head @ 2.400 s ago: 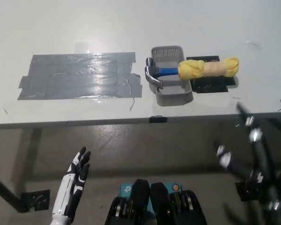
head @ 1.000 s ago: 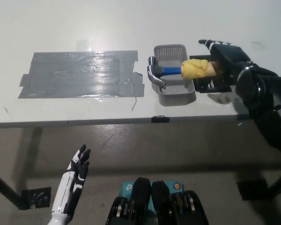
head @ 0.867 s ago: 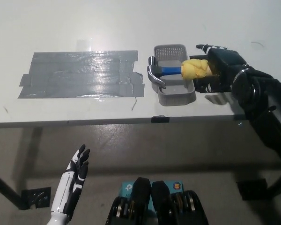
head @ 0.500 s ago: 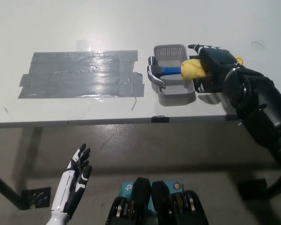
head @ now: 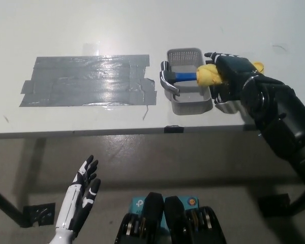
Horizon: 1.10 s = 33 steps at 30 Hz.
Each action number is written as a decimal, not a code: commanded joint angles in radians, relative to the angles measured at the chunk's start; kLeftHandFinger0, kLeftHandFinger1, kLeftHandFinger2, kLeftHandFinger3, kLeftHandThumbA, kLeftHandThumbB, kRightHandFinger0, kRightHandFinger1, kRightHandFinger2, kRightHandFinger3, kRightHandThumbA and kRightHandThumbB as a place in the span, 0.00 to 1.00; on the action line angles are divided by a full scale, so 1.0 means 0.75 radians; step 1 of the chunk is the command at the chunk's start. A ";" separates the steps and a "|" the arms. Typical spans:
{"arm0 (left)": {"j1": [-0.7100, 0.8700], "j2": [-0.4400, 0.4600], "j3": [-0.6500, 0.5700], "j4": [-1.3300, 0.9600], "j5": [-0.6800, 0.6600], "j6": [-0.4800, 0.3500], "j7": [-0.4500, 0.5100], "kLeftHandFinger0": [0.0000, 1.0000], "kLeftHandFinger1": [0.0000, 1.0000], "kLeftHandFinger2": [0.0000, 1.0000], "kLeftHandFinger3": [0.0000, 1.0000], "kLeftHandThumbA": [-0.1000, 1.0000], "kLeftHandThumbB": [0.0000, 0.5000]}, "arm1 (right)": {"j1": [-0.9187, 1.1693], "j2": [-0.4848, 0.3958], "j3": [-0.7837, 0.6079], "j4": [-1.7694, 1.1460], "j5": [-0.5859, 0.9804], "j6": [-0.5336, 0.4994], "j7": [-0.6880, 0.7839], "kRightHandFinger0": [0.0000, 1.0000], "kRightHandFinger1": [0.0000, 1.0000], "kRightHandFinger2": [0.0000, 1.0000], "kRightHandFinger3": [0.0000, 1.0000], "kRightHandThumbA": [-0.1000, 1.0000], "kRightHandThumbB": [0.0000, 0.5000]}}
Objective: The robot picks the hammer placed on top of the gray container with right hand and places it on the grey area of the desk
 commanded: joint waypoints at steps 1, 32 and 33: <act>-0.018 0.009 -0.007 -0.015 0.007 -0.043 0.012 1.00 1.00 1.00 1.00 0.91 0.16 | -0.107 -0.005 0.001 -0.003 -0.025 -0.006 -0.039 1.00 1.00 1.00 1.00 1.00 0.91; -0.053 0.021 -0.012 -0.038 -0.002 -0.011 -0.012 1.00 1.00 1.00 1.00 0.93 0.18 | -0.204 0.099 -0.043 0.464 -0.006 -0.457 -0.960 0.00 0.36 0.67 0.51 0.00 0.35; -0.055 0.021 -0.012 -0.037 -0.006 -0.013 -0.014 1.00 1.00 1.00 1.00 0.93 0.18 | -0.207 0.100 -0.048 0.469 -0.001 -0.467 -0.971 0.00 0.34 0.65 0.40 0.00 0.37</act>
